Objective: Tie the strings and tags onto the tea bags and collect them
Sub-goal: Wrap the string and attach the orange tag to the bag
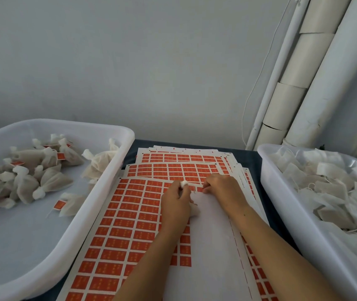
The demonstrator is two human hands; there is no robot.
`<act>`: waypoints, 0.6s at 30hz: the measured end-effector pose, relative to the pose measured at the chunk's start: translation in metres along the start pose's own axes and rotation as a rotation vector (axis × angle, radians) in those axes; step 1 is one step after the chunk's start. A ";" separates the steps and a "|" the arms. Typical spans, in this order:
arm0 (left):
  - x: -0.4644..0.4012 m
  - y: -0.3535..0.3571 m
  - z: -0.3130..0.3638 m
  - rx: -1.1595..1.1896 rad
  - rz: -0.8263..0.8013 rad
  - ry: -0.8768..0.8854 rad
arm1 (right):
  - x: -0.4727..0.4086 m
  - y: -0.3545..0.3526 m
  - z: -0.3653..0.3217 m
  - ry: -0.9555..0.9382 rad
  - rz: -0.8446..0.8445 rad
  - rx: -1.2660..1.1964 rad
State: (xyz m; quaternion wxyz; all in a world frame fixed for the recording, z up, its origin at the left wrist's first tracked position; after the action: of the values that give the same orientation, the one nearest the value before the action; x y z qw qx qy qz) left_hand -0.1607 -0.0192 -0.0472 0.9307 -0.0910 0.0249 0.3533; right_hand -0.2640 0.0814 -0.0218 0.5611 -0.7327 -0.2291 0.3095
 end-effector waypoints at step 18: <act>-0.001 -0.001 0.001 -0.022 0.013 -0.018 | 0.005 0.001 -0.002 -0.090 -0.018 0.098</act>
State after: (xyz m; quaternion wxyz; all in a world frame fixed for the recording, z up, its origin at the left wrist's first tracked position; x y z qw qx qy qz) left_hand -0.1603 -0.0205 -0.0459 0.9275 -0.0980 0.0132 0.3606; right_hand -0.2590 0.0834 -0.0238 0.5883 -0.6877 -0.2450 0.3479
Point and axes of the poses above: each hand's wrist, its own x-axis away from the middle knuckle, its own y-axis out of the palm, z = x × y, the point moved 7 cm from there along -x, towards the middle knuckle, and after that the axes turned 5 degrees about -z, right-handed, at the moved point
